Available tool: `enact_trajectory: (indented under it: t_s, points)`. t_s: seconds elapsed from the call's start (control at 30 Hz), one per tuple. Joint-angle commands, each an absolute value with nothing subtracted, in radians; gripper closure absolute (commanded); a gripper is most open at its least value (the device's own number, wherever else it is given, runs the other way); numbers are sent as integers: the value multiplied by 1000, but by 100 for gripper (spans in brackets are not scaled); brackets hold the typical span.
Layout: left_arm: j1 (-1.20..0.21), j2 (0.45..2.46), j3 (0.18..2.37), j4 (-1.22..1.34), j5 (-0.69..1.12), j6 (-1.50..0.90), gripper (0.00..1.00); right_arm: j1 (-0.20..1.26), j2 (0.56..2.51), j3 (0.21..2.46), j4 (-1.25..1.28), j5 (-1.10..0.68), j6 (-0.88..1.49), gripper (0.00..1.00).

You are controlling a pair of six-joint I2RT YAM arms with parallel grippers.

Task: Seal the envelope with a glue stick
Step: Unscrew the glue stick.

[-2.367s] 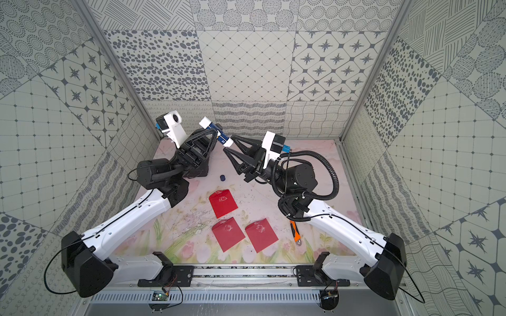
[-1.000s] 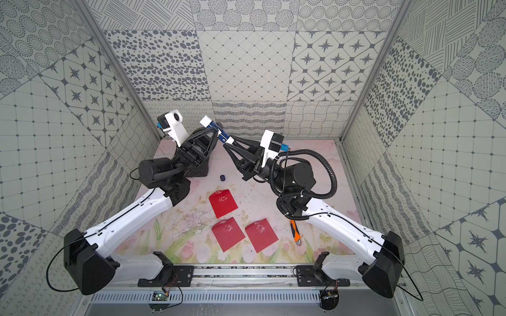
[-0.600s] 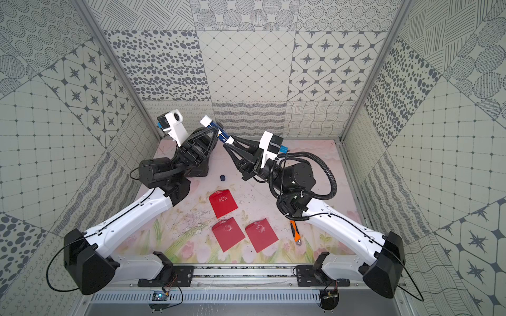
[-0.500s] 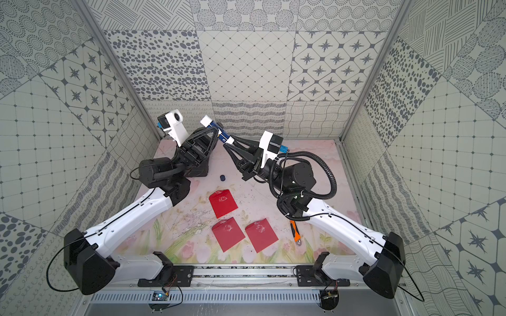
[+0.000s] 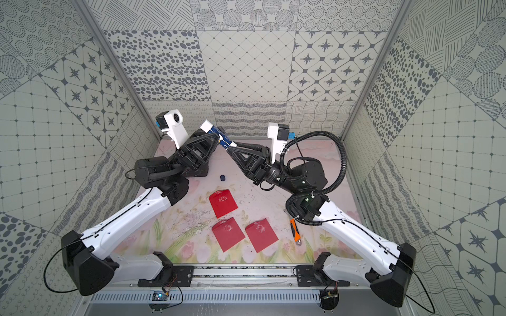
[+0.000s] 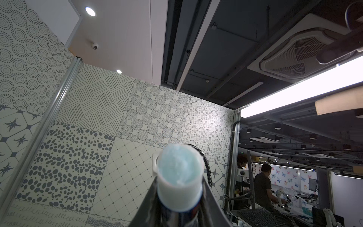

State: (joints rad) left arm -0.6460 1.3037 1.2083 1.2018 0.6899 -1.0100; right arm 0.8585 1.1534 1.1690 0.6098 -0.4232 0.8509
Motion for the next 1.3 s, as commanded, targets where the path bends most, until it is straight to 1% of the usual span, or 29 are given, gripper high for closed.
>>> enact_trajectory:
  t_s: [0.0, 0.07, 0.1, 0.13, 0.23, 0.33, 0.37, 0.43, 0.5, 0.57, 0.73, 0.83, 0.93, 1.07, 1.27]
  points:
    - [-643, 1329, 1250, 1335, 690, -985, 99, 861, 1153, 1174, 794, -509, 1166, 94]
    - [-643, 1345, 1259, 1353, 693, -1000, 99, 860, 1176, 1166, 889, -524, 1230, 95]
    - [-643, 1350, 1260, 1360, 693, -1005, 100, 860, 1173, 1162, 894, -523, 1235, 94]
    - [-643, 1355, 1261, 1364, 693, -1009, 100, 857, 1163, 1155, 881, -514, 1231, 92]
    - [-643, 1352, 1258, 1351, 682, -1004, 100, 854, 1122, 1124, 840, -473, 1168, 80]
    - [-643, 1334, 1243, 1300, 660, -976, 100, 848, 1068, 1107, 706, -426, 1034, 66]
    - [-643, 1326, 1233, 1281, 646, -965, 100, 847, 1050, 1107, 642, -405, 964, 60]
    - [-642, 1306, 1212, 1234, 616, -939, 100, 847, 1014, 1109, 524, -349, 827, 53]
    - [-643, 1291, 1187, 1208, 583, -918, 100, 847, 987, 1102, 458, -289, 693, 49]
    - [-642, 1277, 1167, 1184, 545, -902, 100, 848, 974, 1079, 449, -232, 546, 45]
    - [-642, 1264, 1142, 1136, 473, -915, 100, 848, 998, 1078, 494, -164, 195, 44]
    - [-643, 1257, 1123, 1111, 427, -932, 100, 849, 1032, 1087, 547, -204, -33, 44]
    - [-643, 1249, 1115, 1079, 405, -936, 100, 848, 1065, 1095, 584, -238, -198, 44]
    - [-642, 1255, 1109, 1096, 398, -950, 100, 850, 1107, 1140, 539, -242, -330, 46]
    - [-641, 1266, 1118, 1110, 399, -968, 100, 849, 1138, 1165, 533, -225, -381, 47]
